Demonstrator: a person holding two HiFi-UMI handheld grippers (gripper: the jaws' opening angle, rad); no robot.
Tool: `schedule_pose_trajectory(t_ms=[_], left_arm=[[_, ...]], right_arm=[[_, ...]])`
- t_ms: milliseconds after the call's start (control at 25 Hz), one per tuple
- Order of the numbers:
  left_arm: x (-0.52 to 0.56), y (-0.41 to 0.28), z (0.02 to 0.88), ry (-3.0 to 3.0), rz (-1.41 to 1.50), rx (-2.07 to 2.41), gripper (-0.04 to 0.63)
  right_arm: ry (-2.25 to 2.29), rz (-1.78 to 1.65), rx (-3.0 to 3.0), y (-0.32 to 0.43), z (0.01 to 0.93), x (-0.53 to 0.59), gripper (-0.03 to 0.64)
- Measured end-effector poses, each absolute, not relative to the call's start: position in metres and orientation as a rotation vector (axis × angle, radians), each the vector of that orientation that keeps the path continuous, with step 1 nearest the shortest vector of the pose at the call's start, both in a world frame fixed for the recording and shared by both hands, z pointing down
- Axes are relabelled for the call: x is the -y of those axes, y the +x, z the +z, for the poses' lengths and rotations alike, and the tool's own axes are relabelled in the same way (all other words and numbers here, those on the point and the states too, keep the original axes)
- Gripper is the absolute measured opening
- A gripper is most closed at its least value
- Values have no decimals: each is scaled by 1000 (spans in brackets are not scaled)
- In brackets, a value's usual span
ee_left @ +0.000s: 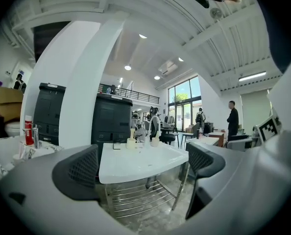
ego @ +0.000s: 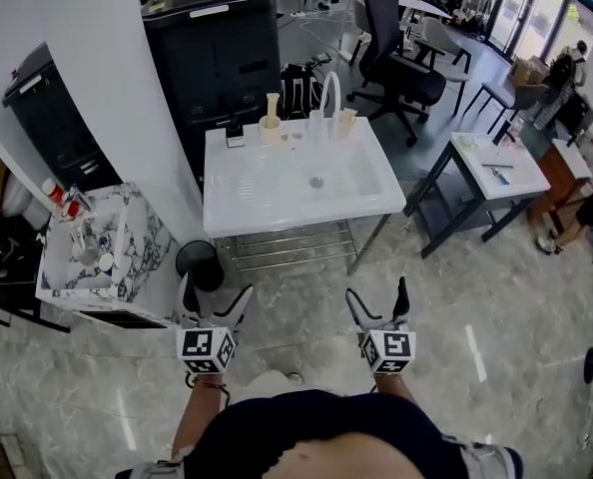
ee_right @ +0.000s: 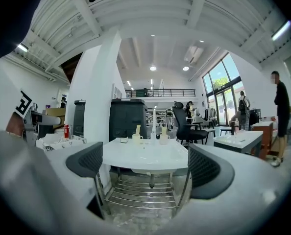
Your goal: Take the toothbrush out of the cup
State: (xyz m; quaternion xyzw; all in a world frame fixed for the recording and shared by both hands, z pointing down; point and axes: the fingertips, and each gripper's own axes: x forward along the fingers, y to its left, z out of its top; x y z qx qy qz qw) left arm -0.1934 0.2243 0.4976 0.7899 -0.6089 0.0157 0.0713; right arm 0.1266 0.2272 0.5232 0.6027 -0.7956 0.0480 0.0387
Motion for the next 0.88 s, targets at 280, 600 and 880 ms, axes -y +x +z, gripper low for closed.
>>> schedule_pose_trajectory(t_ms=[280,600,880], left_arm=[[-221,-180,500,2399,29,1826,546],[-202,-175,506,2394,42,1786,546],[-136,-182,515,2397,62,1766,546]], right_arm=[[1738,134,2526,123,526,-224,525],[1683,154,2573,114,533,-208,525],[1719,147,2573,117,534,-149,525]])
